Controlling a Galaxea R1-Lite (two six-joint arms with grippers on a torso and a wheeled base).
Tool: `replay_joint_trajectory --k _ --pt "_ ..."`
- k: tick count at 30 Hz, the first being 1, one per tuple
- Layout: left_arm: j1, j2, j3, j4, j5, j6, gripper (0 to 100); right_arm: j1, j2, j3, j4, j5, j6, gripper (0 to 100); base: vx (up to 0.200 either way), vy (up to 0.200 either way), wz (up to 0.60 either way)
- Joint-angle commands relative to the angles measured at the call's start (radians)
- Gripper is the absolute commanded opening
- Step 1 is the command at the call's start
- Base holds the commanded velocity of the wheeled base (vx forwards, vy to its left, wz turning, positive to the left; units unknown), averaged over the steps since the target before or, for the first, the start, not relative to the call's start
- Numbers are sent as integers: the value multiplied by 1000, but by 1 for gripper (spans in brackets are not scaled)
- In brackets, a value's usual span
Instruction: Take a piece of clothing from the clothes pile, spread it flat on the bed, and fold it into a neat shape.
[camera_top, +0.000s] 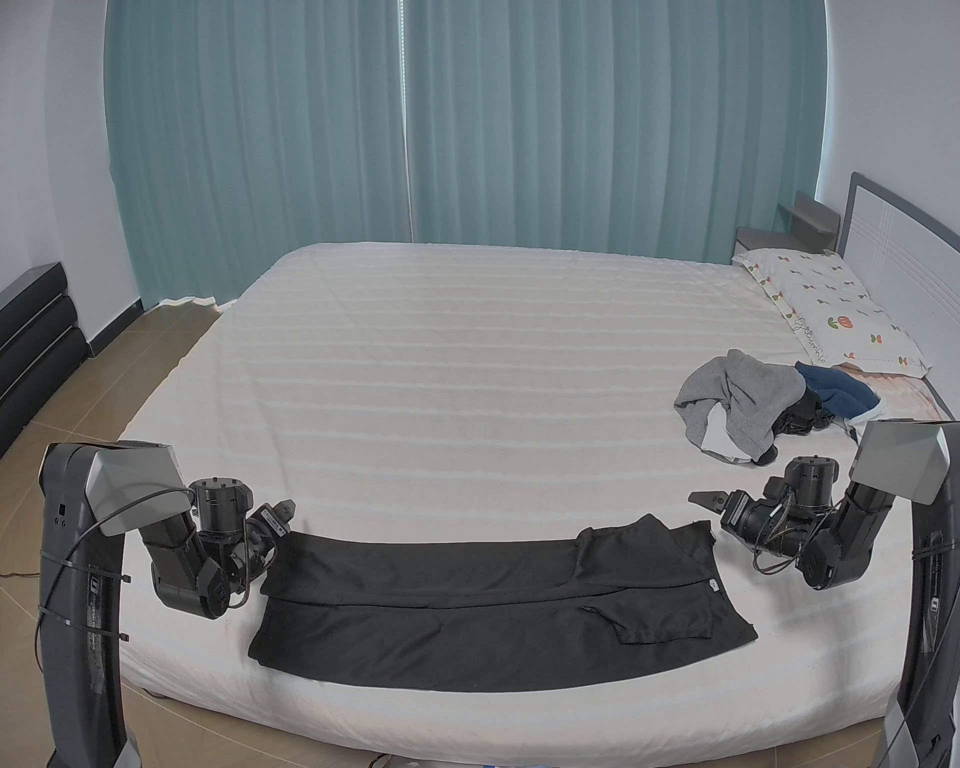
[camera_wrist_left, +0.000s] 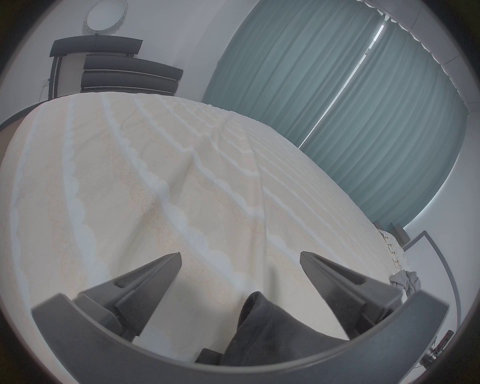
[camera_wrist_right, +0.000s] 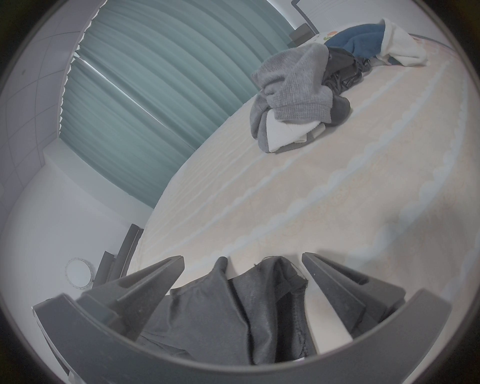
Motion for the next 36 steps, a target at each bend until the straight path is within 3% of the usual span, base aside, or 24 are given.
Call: replay_joint_trajectory --k 1,5,8,19,31,32,36 --pt "15 -10 26 0 0 -20 100 18 -105 57 -2 6 0 100 0 0 0" --pt "25 -50 54 1 -8 -91 100 70 -133 54 37 8 -12 100 0 0 0" --pt "23 -71 69 1 -35 -136 100 100 -133 13 175 8 -89 100 0 0 0" --pt "25 -64 69 1 -42 -136 100 117 -50 -70 284 8 -180 100 0 0 0" --pt "23 -62 69 1 -42 -132 100 131 -19 -56 291 8 -284 100 0 0 0" --pt "23 -62 69 1 -42 -132 100 130 -19 -53 291 6 -296 0 0 0 0" --pt "23 -62 69 1 -42 -132 100 117 -25 -21 290 6 -356 0 0 0 0"
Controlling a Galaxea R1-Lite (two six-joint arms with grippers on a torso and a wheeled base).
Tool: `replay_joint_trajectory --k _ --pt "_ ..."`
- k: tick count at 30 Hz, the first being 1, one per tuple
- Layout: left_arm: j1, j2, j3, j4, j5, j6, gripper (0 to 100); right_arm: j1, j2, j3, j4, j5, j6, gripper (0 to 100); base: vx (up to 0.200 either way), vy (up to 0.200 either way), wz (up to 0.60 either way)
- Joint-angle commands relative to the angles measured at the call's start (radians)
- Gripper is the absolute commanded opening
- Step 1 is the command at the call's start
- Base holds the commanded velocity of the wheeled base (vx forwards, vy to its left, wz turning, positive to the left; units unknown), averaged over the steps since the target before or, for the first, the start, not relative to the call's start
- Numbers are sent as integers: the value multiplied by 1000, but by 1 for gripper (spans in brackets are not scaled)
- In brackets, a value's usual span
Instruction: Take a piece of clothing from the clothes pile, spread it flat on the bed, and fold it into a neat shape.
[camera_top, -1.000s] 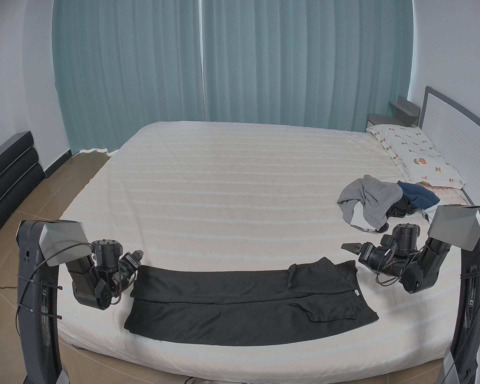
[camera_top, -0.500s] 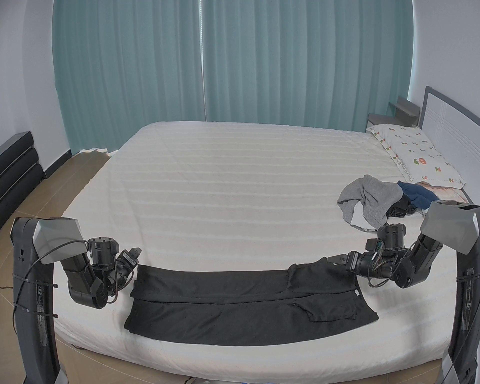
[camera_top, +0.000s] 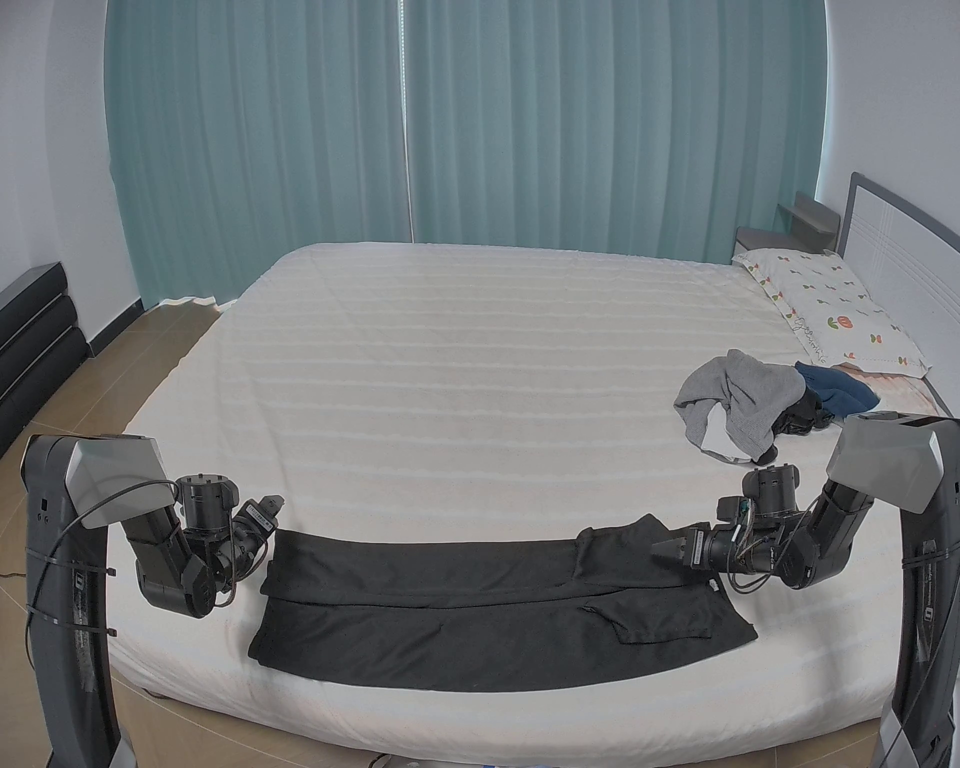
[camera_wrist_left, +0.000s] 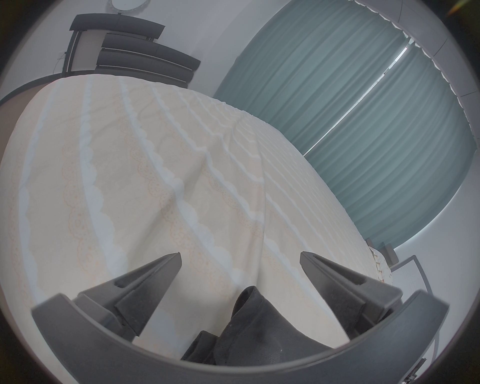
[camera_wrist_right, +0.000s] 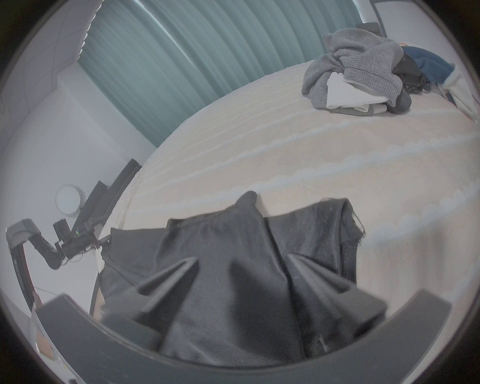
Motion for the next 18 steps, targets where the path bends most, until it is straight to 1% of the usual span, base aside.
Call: replay_joint_trajectory --k 1,6,12,18 --pt "1 0 0 -1 1 1 100 -21 -2 28 -1 -5 -34 0 0 0 0" --pt "1 0 0 -1 1 3 100 -40 -21 48 -4 -6 -42 0 0 0 0" --pt "-1 0 0 -1 2 4 100 -58 -76 122 -20 4 -40 0 0 0 0" --pt "-1 2 0 -1 2 4 100 -61 -93 171 -46 14 -42 0 0 0 0"
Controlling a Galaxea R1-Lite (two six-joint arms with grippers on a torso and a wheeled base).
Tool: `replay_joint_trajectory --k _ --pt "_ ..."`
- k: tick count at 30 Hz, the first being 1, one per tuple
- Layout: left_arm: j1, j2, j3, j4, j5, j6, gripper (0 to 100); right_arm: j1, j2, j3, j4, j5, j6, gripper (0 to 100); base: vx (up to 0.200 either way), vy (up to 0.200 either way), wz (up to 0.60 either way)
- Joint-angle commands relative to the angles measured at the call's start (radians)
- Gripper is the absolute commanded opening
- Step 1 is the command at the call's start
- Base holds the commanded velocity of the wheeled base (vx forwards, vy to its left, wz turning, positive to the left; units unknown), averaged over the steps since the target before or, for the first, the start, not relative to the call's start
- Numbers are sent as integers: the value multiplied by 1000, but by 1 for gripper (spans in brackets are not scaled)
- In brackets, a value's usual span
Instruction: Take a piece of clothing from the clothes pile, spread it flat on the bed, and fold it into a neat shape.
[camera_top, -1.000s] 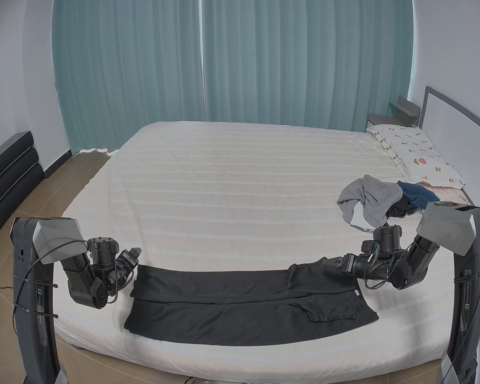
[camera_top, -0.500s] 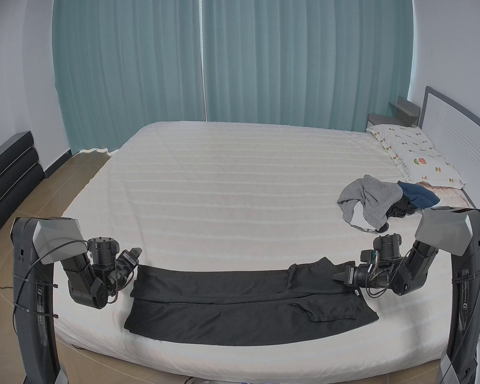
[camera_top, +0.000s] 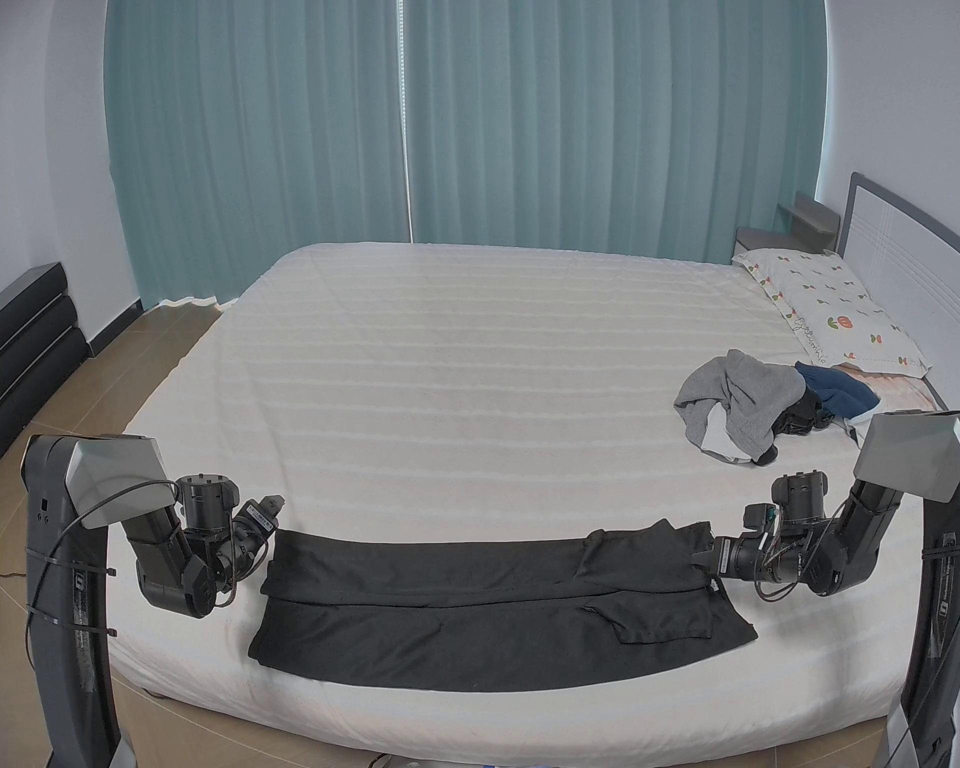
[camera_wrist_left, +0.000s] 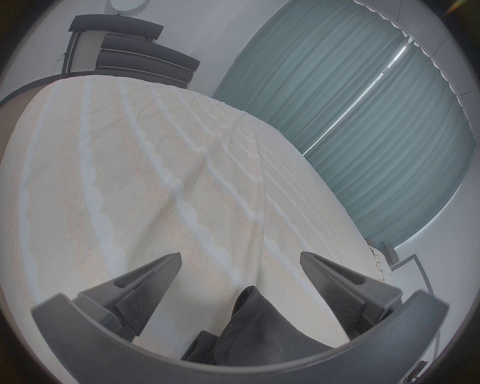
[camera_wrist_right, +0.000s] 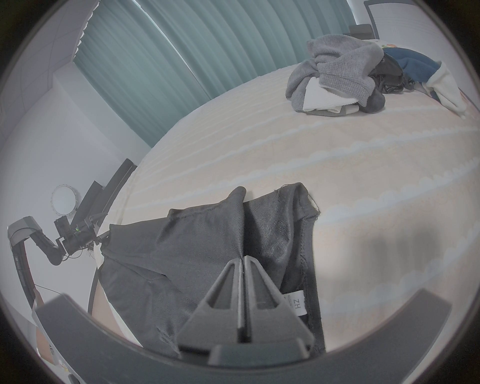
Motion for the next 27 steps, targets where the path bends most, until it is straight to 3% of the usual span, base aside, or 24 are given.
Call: replay_joint_trajectory --k 1,13,14,19,24,25,27 --pt "0 2 2 0 -1 0 100 -6 -19 41 -23 4 -2 0 0 0 0" --pt "0 -1 2 0 0 0 100 -12 -12 100 -55 4 -62 0 0 0 0" --pt "0 -1 2 0 0 0 100 -12 -13 103 -55 5 -63 100 0 0 0" --pt "0 -24 28 0 0 3 100 -18 -38 106 -66 5 -51 100 0 0 0" --pt "2 -96 88 16 -1 30 100 -9 -104 119 -70 -7 38 100 0 0 0" --pt "-9 -156 157 40 -3 70 100 31 -173 138 -69 -38 213 100 0 0 0" --pt "-15 -168 172 56 -4 84 100 43 -187 142 -69 -55 260 100 0 0 0"
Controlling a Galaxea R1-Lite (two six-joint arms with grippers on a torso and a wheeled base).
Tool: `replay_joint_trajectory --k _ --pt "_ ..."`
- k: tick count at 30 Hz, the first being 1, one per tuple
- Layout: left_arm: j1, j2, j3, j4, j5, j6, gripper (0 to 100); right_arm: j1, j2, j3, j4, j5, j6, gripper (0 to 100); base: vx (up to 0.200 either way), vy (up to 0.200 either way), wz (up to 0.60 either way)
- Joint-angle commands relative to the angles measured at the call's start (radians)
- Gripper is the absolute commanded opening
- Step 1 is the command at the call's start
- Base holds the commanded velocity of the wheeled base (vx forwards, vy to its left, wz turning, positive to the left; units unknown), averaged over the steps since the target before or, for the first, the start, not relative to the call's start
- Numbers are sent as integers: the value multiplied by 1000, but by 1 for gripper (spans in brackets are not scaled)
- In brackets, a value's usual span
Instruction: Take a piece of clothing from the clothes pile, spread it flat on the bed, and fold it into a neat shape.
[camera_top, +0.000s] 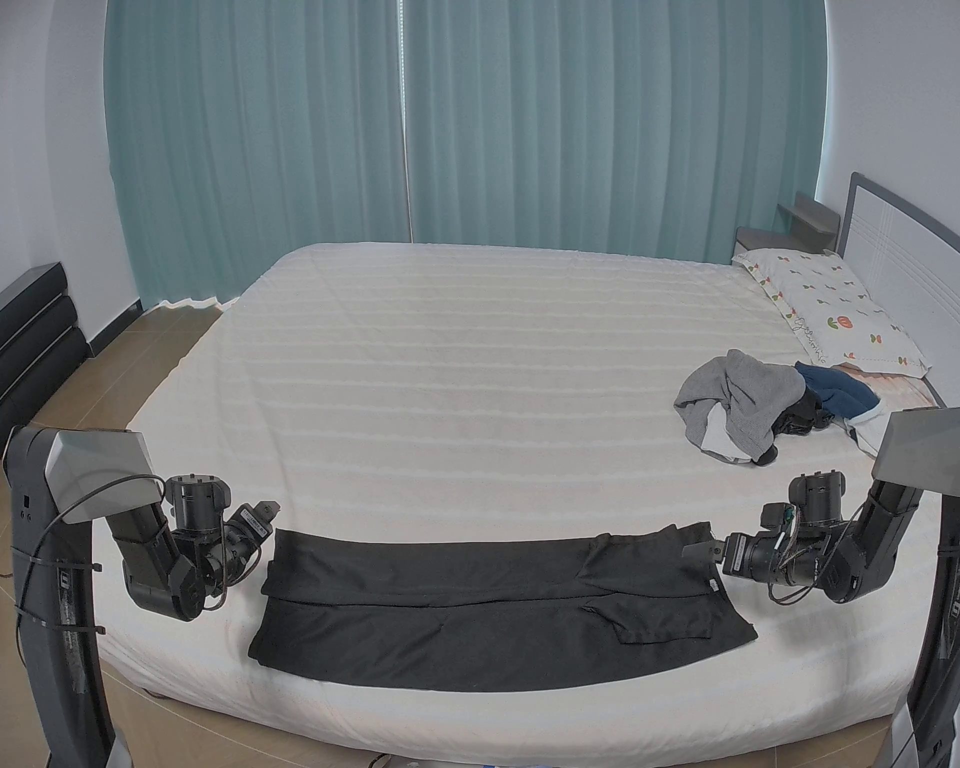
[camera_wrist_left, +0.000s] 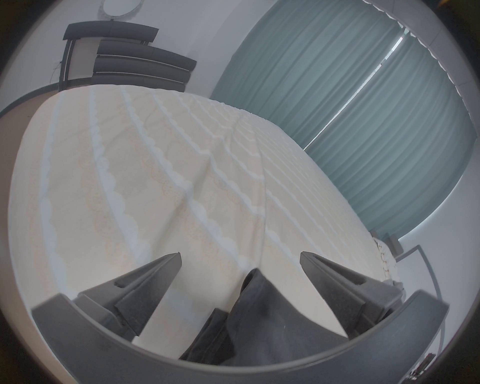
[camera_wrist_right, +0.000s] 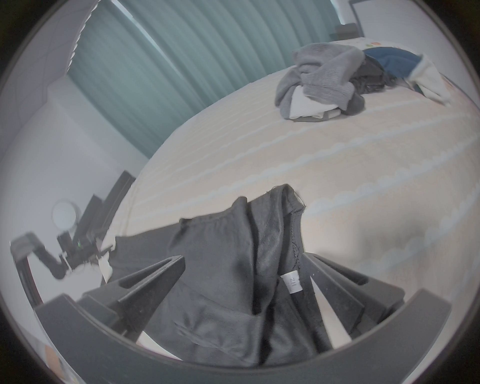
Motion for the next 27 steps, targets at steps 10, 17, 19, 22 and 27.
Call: replay_joint_trajectory --k 10,17,19,22,27 --pt "-128 -163 173 201 13 79 100 117 -101 48 -2 -165 495 100 0 0 0" --pt "-160 -185 175 280 27 80 100 108 -83 62 -4 -165 503 100 0 0 0" --pt "-162 -175 164 277 39 80 100 117 -84 65 -4 -165 503 100 0 0 0" --pt "-153 -168 147 269 68 80 100 127 -86 71 -2 -168 501 100 0 0 0" --pt "-147 -152 138 270 73 80 0 137 -83 80 -2 -168 501 100 0 0 0"
